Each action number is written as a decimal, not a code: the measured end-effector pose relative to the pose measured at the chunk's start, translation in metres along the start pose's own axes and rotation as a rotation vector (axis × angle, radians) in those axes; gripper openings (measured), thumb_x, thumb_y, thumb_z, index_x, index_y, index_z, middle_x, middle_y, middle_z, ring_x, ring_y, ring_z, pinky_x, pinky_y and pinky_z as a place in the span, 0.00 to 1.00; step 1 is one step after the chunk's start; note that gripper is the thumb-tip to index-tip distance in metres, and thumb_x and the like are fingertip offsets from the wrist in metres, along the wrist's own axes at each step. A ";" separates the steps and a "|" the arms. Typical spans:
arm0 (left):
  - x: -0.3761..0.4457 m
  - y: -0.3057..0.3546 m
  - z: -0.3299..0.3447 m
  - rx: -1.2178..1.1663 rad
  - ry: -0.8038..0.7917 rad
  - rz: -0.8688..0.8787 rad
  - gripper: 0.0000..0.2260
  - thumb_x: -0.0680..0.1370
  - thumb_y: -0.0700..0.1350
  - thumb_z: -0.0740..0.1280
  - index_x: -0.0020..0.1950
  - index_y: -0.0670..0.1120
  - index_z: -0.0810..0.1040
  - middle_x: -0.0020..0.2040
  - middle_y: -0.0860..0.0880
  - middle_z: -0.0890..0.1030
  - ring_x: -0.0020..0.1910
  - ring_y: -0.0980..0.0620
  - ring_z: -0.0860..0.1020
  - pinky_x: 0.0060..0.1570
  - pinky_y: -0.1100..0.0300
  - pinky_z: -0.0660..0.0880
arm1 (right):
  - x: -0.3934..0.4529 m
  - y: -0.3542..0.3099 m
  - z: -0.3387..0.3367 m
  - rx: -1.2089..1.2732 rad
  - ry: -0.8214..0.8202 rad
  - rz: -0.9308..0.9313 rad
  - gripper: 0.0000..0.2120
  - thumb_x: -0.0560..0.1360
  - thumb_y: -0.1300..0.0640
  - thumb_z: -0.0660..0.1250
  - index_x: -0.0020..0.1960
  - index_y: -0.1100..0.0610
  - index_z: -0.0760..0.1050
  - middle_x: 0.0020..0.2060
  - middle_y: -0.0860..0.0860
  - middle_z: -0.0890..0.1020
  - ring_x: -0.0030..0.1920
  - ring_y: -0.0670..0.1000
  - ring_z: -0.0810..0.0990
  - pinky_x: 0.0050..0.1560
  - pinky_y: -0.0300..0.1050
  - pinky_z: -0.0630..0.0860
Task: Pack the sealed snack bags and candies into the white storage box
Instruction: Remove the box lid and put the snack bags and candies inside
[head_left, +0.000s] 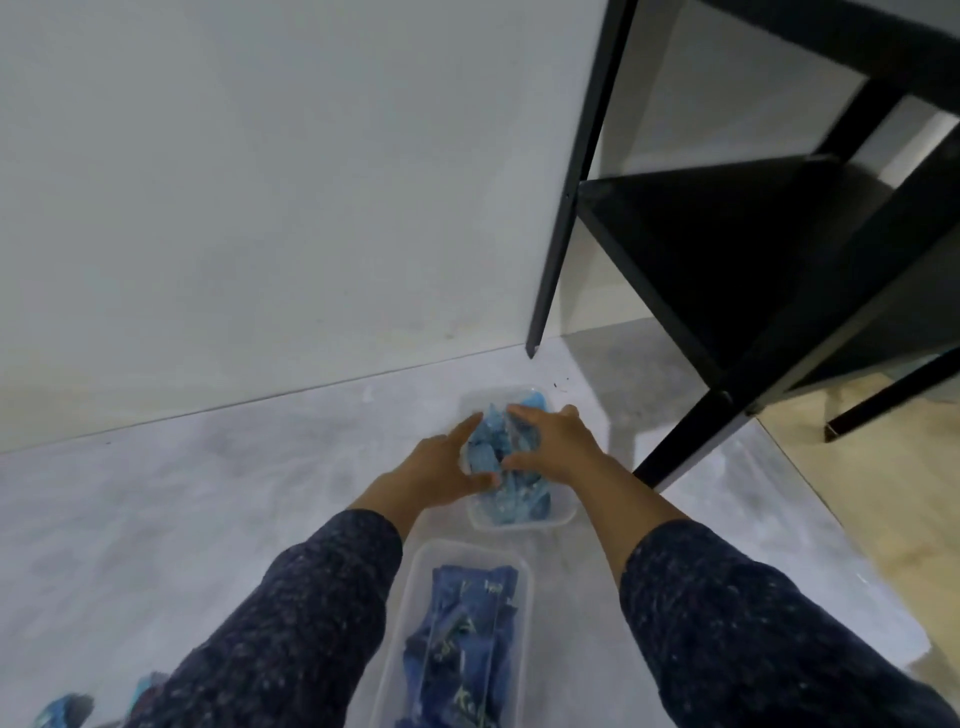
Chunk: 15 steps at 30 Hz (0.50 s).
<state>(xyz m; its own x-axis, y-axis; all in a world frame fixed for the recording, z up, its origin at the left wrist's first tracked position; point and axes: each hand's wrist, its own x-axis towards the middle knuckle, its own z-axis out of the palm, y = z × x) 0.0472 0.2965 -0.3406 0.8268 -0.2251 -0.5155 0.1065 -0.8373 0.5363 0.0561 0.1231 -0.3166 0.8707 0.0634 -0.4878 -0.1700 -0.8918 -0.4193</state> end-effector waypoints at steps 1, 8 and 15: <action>0.001 0.001 0.000 0.000 0.037 0.010 0.40 0.73 0.55 0.71 0.78 0.55 0.50 0.71 0.44 0.70 0.68 0.44 0.69 0.67 0.54 0.65 | 0.001 -0.002 0.001 0.020 0.007 0.004 0.39 0.69 0.44 0.73 0.74 0.41 0.59 0.64 0.58 0.63 0.64 0.61 0.71 0.68 0.48 0.68; -0.015 0.013 -0.025 0.103 0.120 0.056 0.41 0.70 0.52 0.74 0.77 0.54 0.54 0.63 0.40 0.71 0.62 0.42 0.72 0.62 0.56 0.68 | -0.019 -0.012 -0.010 0.095 0.100 -0.030 0.38 0.69 0.44 0.73 0.74 0.42 0.59 0.63 0.59 0.66 0.65 0.60 0.70 0.67 0.48 0.67; -0.082 0.010 -0.038 0.154 0.041 0.164 0.42 0.71 0.54 0.73 0.78 0.52 0.51 0.66 0.40 0.72 0.65 0.42 0.71 0.61 0.59 0.66 | -0.097 -0.031 0.001 0.170 0.142 -0.040 0.39 0.69 0.44 0.73 0.75 0.44 0.59 0.64 0.60 0.66 0.67 0.60 0.69 0.69 0.45 0.64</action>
<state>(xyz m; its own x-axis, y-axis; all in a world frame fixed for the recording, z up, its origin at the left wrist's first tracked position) 0.0015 0.3250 -0.2676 0.8484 -0.3467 -0.4001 -0.1142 -0.8578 0.5011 -0.0234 0.1448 -0.2571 0.9326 0.0232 -0.3603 -0.1984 -0.8009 -0.5650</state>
